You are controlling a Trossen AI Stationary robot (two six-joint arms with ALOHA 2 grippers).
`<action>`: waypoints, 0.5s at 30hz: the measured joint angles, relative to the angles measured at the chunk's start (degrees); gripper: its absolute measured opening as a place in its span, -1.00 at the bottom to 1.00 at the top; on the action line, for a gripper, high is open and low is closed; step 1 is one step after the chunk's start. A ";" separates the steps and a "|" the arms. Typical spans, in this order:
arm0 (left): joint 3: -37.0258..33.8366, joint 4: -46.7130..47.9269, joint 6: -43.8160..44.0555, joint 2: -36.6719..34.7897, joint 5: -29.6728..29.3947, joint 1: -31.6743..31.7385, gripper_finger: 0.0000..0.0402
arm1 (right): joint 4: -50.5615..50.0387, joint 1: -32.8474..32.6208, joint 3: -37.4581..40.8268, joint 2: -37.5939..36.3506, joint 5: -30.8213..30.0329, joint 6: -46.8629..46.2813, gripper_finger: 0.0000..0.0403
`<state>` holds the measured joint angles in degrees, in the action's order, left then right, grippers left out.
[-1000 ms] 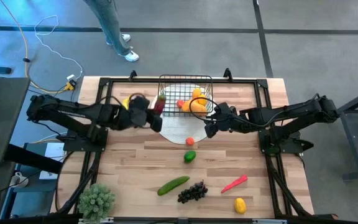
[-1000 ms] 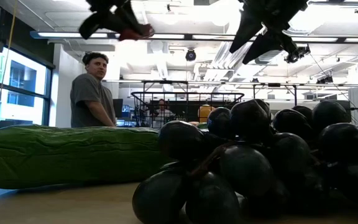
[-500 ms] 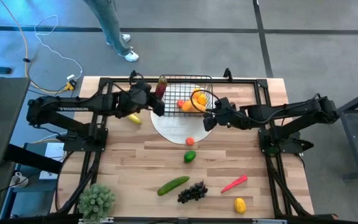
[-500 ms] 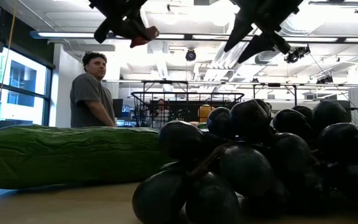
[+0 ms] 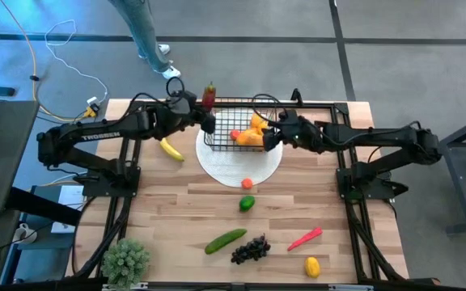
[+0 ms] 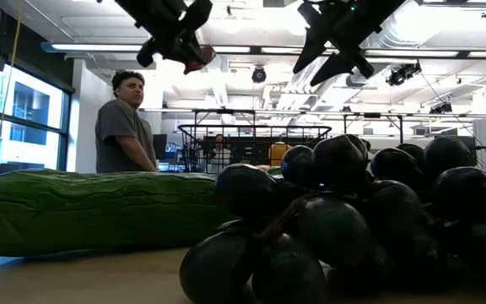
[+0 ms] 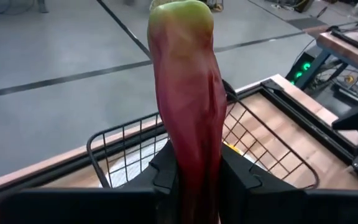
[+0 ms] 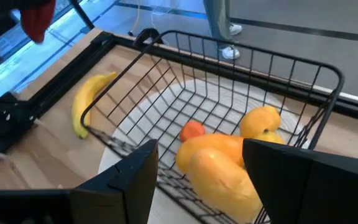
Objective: Build produce basket
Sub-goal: Put the red chili pepper into the wire basket
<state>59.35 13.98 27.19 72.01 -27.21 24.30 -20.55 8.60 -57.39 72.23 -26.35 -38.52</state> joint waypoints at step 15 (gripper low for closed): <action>0.00 -5.58 1.13 9.87 3.58 4.72 -0.74 | 0.87 7.33 0.00 0.00 1.55 6.56 0.07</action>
<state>59.35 8.40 28.31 81.88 -23.62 29.02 -19.68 15.92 -57.39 72.23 -24.80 -31.96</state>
